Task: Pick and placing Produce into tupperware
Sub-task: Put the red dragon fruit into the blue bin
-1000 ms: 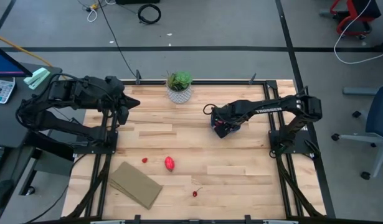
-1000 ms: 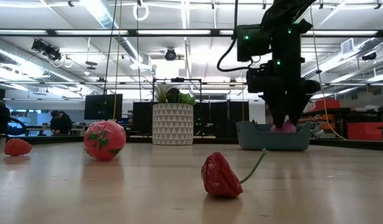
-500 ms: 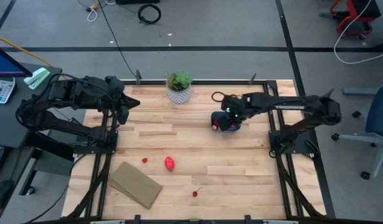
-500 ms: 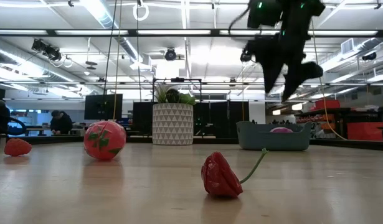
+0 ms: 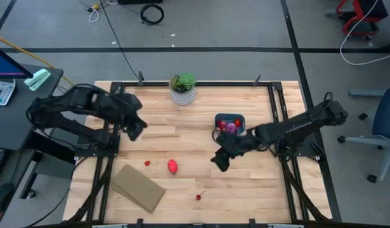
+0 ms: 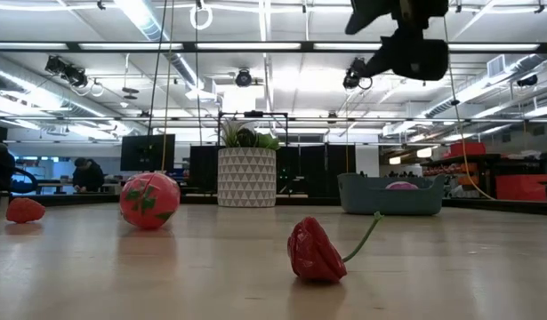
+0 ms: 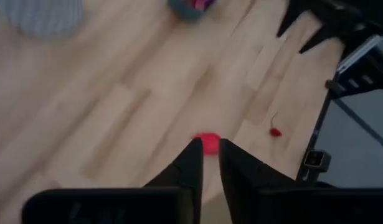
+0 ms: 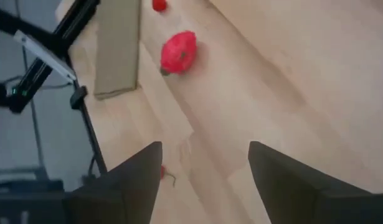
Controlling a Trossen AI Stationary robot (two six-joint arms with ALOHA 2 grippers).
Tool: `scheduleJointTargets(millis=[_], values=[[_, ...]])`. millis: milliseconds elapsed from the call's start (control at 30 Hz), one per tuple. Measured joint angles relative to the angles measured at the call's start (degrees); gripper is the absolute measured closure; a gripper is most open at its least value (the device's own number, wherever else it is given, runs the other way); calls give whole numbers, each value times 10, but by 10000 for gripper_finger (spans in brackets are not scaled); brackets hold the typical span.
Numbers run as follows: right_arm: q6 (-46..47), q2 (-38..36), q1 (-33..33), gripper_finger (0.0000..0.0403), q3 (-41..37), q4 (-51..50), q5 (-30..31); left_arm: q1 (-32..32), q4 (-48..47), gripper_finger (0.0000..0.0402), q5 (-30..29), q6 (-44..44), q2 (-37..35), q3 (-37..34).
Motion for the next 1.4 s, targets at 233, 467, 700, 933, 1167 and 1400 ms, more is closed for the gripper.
scheduleJointTargets(millis=[233,467,700,933,1167,1400], values=[[130,50,39,151,0,8,33,-41,-1,285,54,-125,99,0],[164,74,41,151,0,8,31,-71,9,241,57,-134,217,0],[163,71,42,151,0,8,31,-118,53,218,63,-228,323,0],[104,71,42,150,0,4,26,-160,53,197,57,-384,383,0],[57,71,40,149,0,1,26,-179,101,182,-9,-630,410,0],[0,71,40,149,0,0,26,-183,143,178,-13,-752,467,0]])
